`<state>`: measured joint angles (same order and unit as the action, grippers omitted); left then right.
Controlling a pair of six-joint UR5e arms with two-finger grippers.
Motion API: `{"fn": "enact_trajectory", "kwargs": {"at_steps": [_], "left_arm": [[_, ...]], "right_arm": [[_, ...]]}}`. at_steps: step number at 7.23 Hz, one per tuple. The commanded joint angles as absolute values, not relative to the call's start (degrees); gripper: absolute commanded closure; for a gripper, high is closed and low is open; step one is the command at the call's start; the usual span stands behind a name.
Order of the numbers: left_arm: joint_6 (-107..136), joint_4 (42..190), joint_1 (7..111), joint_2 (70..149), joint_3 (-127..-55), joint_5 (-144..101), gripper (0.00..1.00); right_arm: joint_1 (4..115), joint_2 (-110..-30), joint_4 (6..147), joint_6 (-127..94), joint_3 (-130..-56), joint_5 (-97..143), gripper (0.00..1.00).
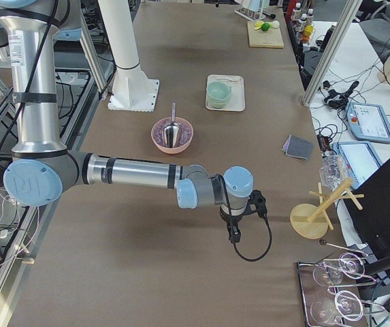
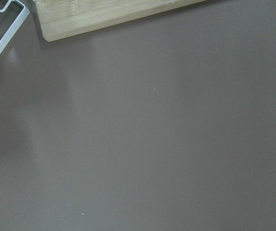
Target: Stack green bowls together
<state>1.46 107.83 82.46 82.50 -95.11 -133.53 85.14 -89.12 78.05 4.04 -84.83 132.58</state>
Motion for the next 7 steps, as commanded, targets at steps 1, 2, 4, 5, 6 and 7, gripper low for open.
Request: {"fn": "enact_trajectory", "kwargs": {"at_steps": [1,2,4,5,6,7], "left_arm": [[2.54,106.27,82.44,83.23,-95.53,-133.77,0.02],[6.03,103.21,82.44,83.84,-97.63,-133.86,0.02],[6.50,102.04,82.44,83.85,-98.26,-134.03,0.02],[6.42,102.39,82.44,83.85,-98.00,-133.86,0.02],[5.98,102.57,82.44,83.50,-98.35,-133.51,0.02],[5.89,102.92,82.44,83.15,-98.44,-133.94,0.02]], "right_arm": [[85.08,-89.12,78.13,4.04,-84.73,132.45,0.00],[85.08,-89.12,78.05,4.04,-84.73,132.45,0.00],[85.08,-89.12,78.05,4.04,-84.73,132.45,0.00],[85.08,-89.12,78.05,4.04,-84.73,132.45,0.00],[85.08,-89.12,78.05,4.04,-84.73,132.45,0.00],[85.08,-89.12,78.05,4.04,-84.81,132.54,0.00]]}}
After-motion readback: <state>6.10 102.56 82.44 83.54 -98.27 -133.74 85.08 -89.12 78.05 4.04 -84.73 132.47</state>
